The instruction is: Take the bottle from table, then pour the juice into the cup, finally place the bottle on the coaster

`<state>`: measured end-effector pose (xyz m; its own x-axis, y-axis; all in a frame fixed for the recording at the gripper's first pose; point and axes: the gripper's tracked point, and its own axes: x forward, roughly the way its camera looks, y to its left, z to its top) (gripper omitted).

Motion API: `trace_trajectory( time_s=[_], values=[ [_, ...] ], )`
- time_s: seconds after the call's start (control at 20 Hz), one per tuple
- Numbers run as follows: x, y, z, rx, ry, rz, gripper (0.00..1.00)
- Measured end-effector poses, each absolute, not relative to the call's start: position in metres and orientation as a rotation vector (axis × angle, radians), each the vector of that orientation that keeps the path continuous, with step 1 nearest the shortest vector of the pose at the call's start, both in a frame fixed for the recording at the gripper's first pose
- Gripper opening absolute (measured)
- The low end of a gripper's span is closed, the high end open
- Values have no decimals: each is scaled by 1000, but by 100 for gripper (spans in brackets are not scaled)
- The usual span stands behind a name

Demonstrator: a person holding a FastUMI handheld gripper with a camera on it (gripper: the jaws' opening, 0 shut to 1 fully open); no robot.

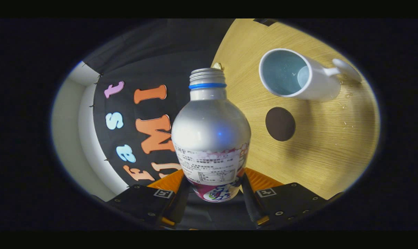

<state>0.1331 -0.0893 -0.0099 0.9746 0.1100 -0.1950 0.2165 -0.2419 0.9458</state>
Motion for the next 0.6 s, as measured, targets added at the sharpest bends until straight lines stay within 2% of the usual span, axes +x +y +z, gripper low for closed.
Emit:
trace_trajectory(
  time_s=[0.6],
  values=[
    [133, -85, -16, 1950, 288, -134, 72]
  ],
)
